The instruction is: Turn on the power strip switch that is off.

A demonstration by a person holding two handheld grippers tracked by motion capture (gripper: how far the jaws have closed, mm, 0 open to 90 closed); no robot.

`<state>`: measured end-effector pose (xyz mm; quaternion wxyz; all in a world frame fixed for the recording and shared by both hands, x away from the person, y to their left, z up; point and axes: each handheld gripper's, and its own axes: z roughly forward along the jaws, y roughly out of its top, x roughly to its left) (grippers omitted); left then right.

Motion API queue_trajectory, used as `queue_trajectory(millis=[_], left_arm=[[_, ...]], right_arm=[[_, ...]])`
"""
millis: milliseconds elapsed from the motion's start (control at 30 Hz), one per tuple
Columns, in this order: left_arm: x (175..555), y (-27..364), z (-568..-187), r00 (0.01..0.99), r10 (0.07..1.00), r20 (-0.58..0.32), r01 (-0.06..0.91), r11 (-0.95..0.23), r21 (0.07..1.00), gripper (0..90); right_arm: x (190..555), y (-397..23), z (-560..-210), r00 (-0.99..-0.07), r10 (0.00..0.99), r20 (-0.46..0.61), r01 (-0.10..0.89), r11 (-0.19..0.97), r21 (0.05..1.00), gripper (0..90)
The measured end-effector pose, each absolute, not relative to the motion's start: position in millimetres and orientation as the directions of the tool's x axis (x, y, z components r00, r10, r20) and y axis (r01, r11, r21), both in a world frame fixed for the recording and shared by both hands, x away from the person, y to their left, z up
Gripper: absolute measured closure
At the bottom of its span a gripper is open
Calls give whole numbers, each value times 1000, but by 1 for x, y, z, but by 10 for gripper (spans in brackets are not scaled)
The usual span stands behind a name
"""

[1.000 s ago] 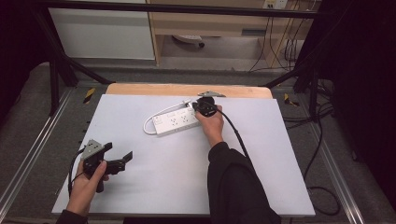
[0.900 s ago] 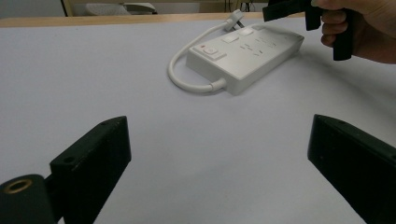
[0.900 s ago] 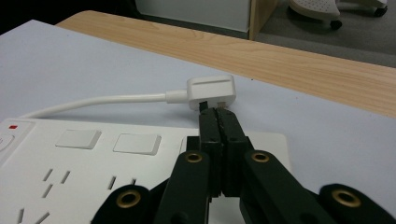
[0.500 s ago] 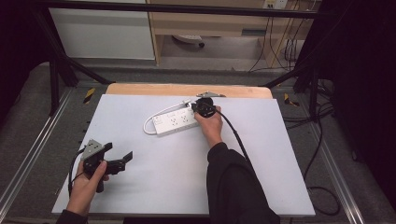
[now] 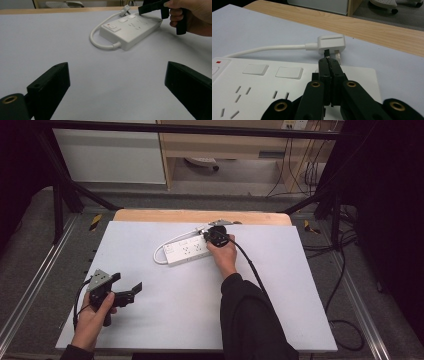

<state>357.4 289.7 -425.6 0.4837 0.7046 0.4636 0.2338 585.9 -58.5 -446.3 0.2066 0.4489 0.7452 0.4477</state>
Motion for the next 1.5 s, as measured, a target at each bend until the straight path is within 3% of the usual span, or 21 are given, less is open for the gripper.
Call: queue_trajectory(millis=[1500], left_arm=[[358, 289, -426, 461, 880, -119, 428, -103, 898, 60]], right_arm=[[584, -52, -448, -525, 847, 87, 465, 199, 863, 900]])
